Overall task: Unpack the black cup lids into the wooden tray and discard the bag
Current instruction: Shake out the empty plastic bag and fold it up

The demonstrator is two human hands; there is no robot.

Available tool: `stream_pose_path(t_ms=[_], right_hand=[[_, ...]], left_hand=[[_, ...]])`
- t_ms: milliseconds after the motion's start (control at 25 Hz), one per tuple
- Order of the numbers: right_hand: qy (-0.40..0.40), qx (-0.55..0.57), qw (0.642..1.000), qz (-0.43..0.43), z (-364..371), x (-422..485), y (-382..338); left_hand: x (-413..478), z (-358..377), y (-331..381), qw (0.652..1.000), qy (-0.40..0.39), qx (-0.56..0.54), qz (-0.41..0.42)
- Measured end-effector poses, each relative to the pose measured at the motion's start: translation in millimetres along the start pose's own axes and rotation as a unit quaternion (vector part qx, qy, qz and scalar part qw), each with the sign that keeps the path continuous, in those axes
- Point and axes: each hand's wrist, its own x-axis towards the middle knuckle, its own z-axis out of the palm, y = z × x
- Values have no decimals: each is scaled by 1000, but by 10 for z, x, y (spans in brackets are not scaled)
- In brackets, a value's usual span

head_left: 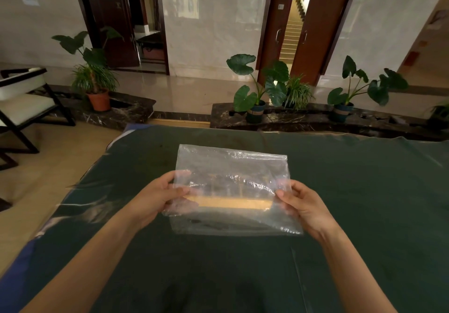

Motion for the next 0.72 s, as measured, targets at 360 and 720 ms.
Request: stream_pose_path(t_ms=[360, 720], right_hand=[[-44, 172, 982, -61, 58, -87, -15], [-25, 165, 985, -45, -47, -5, 175]], left_hand=[[-8, -111, -91, 969, -42, -239, -40], [-80, 93, -32, 974, -1, -227, 19]])
